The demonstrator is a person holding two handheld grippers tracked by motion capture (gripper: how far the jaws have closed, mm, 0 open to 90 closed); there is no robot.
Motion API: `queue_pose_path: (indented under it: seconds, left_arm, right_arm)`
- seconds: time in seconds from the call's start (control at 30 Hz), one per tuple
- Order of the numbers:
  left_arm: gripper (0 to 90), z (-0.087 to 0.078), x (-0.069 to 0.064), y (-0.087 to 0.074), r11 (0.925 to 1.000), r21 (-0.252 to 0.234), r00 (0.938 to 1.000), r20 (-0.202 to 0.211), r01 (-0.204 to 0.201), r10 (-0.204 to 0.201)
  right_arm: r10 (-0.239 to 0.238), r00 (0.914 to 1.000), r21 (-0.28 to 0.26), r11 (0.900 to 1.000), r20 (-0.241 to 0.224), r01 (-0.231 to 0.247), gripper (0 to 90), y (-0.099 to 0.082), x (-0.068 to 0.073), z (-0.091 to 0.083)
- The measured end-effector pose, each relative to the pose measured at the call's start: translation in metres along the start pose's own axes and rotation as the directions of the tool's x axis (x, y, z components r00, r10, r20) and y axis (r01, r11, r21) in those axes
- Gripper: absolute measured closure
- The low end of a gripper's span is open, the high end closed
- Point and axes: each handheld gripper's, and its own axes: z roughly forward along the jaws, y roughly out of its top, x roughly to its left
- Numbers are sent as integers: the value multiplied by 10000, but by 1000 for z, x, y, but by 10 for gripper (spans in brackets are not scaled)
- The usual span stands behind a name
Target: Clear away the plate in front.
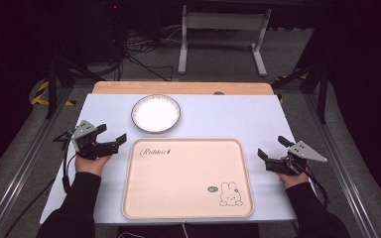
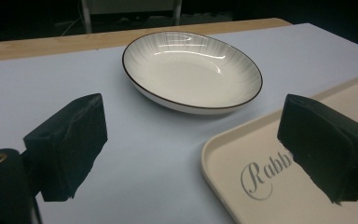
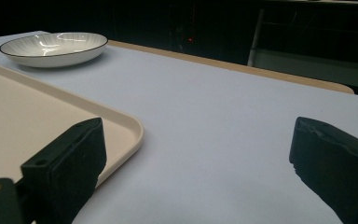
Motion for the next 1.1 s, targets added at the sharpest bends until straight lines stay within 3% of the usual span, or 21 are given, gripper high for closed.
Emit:
queue_pose_path:
  seconds: [0.27, 0.53, 0.77, 0.97, 1.1]
  left_arm:
    - [66, 17, 3, 23, 9998, 170, 9998, 137, -134, 132]
    - [68, 28, 0, 32, 9995, 234, 9991, 346, -233, 224]
    - [73, 39, 9, 42, 9993, 284, 9993, 283, 242, -250]
    - [76, 50, 18, 46, 9986, 216, 9987, 160, 476, -480]
    - [74, 59, 22, 49, 9977, 488, 9987, 145, 476, -483]
  right_arm:
    - [-51, 10000, 24, 10000, 1, 51, 43, 0, 1, 0]
    - [-163, 9998, -23, 9999, 112, 164, 46, 0, 2, 0]
    - [-151, 9998, -3, 9999, 97, 151, 50, 0, 2, 0]
    - [-201, 9997, 13, 9998, 131, 201, 51, 0, 2, 0]
    - [-188, 9997, 24, 9998, 160, 188, 53, 0, 2, 0]
